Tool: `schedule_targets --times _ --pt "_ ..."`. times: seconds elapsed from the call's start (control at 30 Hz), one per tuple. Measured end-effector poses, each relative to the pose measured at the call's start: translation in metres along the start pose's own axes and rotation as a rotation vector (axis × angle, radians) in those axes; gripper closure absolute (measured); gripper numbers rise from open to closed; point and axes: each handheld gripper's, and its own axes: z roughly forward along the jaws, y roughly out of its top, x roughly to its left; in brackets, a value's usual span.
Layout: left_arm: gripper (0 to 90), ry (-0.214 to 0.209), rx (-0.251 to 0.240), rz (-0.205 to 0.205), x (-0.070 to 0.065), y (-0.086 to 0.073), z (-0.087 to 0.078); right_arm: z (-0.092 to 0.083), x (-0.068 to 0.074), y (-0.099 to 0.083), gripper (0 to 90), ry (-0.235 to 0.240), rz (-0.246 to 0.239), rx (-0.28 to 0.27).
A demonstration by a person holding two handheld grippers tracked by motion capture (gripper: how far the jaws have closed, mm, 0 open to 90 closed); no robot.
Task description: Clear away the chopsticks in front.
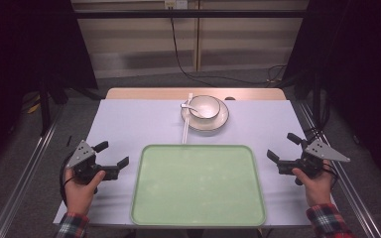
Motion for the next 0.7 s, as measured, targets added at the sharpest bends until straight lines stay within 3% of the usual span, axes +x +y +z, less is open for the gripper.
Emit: schedule_targets --times 0.43,0.7 --pt "0.1 0.003 0.003 0.002 0.000 0.002 0.001 -0.001 0.002 0.000 0.3 0.013 -0.010 0.001" --pt "0.1 -0.003 0.004 -0.005 -0.003 0.008 0.014 -0.003 0.003 0.000 0.6 0.022 -0.012 0.003"
